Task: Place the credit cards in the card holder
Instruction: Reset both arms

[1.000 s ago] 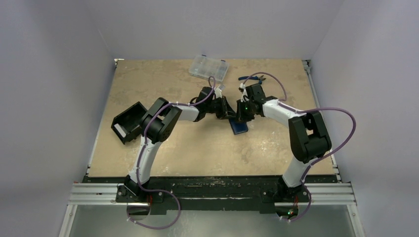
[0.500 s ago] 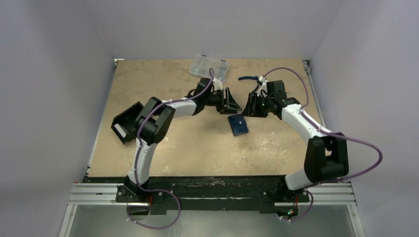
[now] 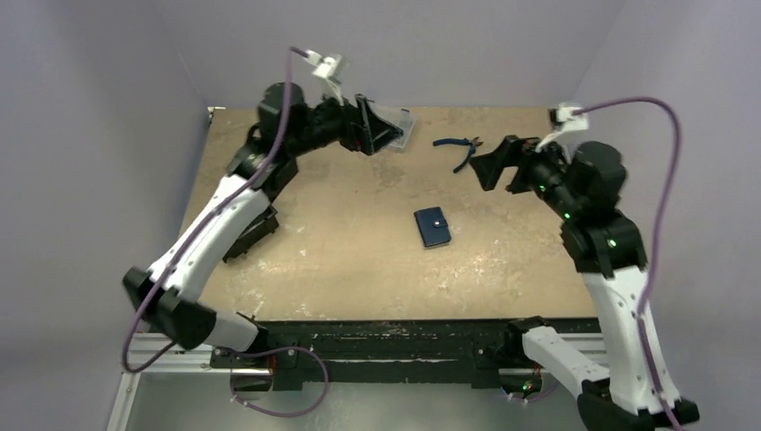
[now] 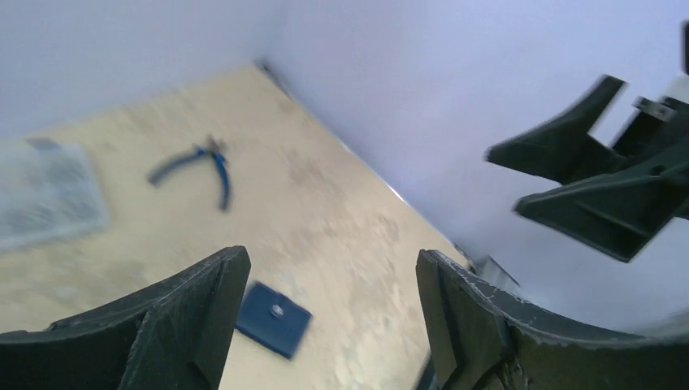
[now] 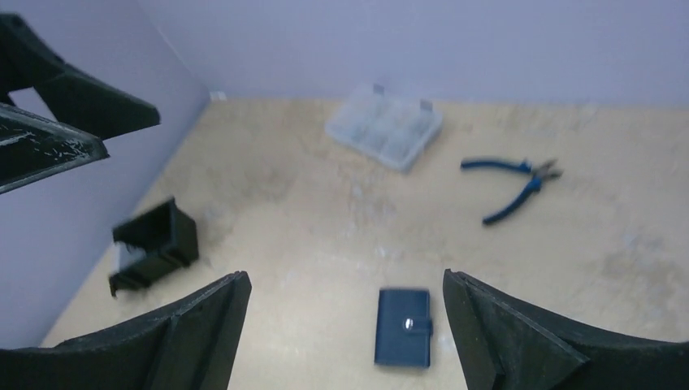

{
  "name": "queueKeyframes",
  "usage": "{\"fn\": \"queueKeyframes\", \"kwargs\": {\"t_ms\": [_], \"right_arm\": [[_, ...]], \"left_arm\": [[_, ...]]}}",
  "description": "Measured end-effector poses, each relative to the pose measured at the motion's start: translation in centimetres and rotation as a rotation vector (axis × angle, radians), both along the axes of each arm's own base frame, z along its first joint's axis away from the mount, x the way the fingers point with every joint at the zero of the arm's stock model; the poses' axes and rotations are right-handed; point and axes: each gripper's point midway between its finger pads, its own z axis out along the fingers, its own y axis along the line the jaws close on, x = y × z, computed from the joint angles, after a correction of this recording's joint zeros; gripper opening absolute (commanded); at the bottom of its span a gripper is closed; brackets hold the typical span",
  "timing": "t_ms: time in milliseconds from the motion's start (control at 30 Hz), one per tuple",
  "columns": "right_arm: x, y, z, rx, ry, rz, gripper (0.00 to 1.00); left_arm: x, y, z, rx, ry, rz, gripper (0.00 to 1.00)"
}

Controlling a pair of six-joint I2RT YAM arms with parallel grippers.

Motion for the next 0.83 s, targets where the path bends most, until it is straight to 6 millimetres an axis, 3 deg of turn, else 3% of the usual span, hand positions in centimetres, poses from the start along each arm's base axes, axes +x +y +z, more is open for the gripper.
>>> {"fn": "queueKeyframes", "kwargs": {"t_ms": [67,133,233,333,467,600,833], "right_arm": [[-2.0,-1.3,4.9,0.019,-0.134,-0.046,0.99],[-4.0,-2.7,8.2,0.034,-0.231,-0.100,0.99],[-6.9,-4.7,11.0,0.050,-0.328,-0.179,0.99],[-9.1,-6.6,12.9,0.055,-0.394,-0.258,0.99],[-11.5,-9.0,15.4,0.050,-0.481,-0.353,0.99],[-14.1,-10.7,17.8,0.055,-0.578,-0.416,0.99],[-17.2,-12.2,20.3,0.075,-0.693,-0.465,0.99]], "left_arm": [[-1.3,2.5,4.4,-0.001,-0.128,0.089,0.83],[-2.6,5.6,8.7,-0.016,-0.258,0.203,0.85],[-5.1,10.2,13.8,-0.050,-0.410,0.366,0.86],[-7.3,14.4,17.2,-0.080,-0.514,0.512,0.86],[-9.6,18.8,19.9,-0.106,-0.606,0.666,0.87],[-11.4,21.8,21.6,-0.131,-0.665,0.772,0.87],[-11.0,23.0,21.6,-0.110,-0.672,0.843,0.88]]}}
